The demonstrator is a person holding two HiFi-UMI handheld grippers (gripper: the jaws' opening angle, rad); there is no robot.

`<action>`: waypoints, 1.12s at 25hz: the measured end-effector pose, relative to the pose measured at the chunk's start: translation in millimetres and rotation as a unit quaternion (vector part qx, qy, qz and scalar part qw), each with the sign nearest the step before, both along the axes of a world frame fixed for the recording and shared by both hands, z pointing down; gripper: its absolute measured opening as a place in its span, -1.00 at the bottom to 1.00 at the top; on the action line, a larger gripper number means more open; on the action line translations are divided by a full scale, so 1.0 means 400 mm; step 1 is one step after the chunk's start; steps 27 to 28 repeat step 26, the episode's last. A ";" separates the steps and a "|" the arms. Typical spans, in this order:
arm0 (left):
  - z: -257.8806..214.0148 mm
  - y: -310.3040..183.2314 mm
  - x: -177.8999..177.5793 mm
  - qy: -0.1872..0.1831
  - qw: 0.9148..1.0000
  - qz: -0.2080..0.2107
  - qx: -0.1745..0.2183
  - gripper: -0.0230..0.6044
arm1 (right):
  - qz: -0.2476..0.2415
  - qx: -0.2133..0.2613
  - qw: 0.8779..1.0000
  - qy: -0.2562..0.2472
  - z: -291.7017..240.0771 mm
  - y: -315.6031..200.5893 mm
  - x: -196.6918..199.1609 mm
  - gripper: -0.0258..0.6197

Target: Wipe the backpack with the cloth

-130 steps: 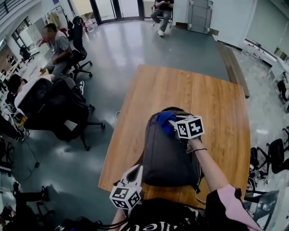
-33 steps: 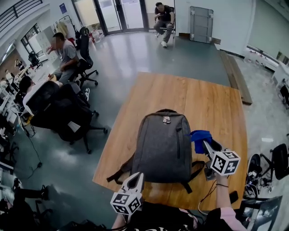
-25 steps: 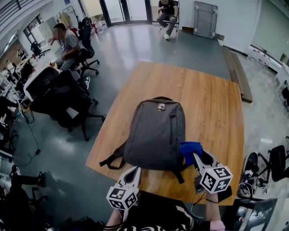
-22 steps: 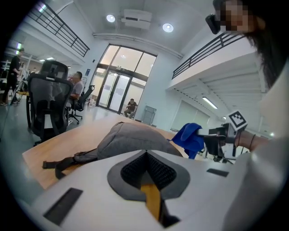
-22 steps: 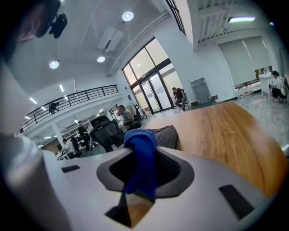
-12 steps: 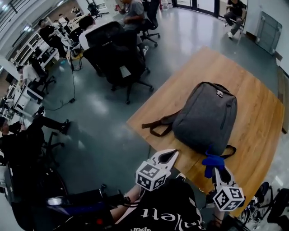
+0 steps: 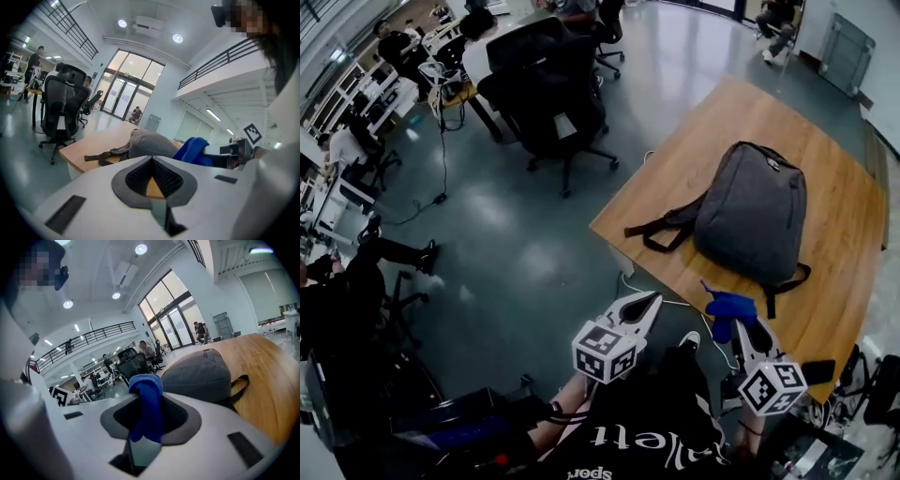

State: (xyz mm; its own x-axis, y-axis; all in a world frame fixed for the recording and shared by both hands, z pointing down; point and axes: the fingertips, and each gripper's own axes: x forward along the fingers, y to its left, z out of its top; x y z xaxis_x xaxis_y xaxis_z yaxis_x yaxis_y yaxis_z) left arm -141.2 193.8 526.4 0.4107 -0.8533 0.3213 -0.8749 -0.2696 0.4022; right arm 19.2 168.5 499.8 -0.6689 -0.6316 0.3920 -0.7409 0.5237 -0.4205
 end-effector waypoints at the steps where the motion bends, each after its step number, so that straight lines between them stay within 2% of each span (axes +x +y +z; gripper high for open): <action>1: 0.004 0.013 -0.024 0.005 1.000 0.003 0.002 -0.93 | 0.005 -0.001 1.000 -0.001 0.004 0.026 -0.022 -0.56; 5: 0.002 0.052 -0.047 0.009 1.000 0.025 0.012 -0.93 | 0.022 -0.006 1.000 0.015 0.026 0.114 -0.040 -0.56; 14: -0.025 0.100 0.013 0.019 0.998 0.053 0.013 -0.93 | 0.044 -0.016 0.999 0.024 0.012 0.198 0.010 -0.56; 20: -0.048 0.087 0.065 0.020 0.999 0.033 0.016 -0.93 | 0.017 -0.023 0.999 0.033 0.006 0.196 0.058 -0.56; 26: -0.085 0.075 0.178 0.024 0.999 0.025 0.019 -0.93 | -0.014 -0.020 0.999 0.033 -0.028 0.186 0.124 -0.56; 28: -0.085 0.075 0.178 0.024 0.999 0.025 0.019 -0.93 | -0.014 -0.020 0.999 0.033 -0.028 0.186 0.124 -0.56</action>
